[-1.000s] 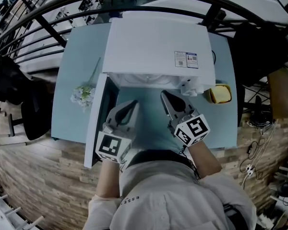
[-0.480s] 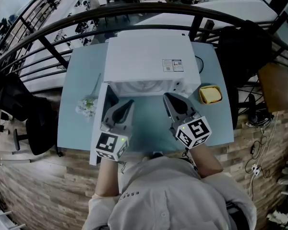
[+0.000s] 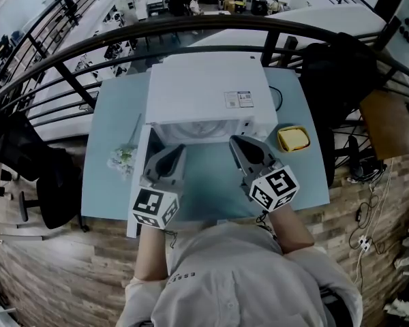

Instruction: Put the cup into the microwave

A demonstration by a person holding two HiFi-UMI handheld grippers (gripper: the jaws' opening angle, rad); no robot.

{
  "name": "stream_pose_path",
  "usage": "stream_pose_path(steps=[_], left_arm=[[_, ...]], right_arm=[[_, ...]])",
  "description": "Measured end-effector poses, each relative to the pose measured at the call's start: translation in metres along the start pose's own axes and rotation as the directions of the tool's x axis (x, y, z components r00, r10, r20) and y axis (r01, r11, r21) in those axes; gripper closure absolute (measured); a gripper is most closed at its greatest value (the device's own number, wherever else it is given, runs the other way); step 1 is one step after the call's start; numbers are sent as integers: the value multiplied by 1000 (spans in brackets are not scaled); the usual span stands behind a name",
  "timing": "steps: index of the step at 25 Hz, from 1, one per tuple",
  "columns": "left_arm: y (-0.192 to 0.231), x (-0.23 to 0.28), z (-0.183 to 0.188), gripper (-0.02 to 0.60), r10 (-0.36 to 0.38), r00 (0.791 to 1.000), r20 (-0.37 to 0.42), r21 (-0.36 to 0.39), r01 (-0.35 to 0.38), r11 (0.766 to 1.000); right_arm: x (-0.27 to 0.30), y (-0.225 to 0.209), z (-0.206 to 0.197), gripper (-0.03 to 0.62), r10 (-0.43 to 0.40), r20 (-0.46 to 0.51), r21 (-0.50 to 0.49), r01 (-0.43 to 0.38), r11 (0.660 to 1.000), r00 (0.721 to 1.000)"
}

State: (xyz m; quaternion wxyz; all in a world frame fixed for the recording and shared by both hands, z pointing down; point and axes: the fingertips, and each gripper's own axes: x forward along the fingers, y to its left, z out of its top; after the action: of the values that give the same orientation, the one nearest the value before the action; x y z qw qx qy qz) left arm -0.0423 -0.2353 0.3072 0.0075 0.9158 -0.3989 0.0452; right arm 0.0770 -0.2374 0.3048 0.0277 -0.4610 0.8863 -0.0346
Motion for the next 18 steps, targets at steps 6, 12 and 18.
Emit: stream_pose_path(steps=[6,12,18], left_arm=[[0,2,3,580,1,1000,7,11,-1,1000],[2,3,3,580,9,1000,0,14,-9,1000],[4,3,1,580,20,1000,-3,10,-20,1000]], right_arm=[[1,6,2,579,26,-2,-19,-26,999,1000],[2,6,6,579,32,0,-25,-32,999,999],[3,7,2,579,43,-6,-13,-43,999,999]])
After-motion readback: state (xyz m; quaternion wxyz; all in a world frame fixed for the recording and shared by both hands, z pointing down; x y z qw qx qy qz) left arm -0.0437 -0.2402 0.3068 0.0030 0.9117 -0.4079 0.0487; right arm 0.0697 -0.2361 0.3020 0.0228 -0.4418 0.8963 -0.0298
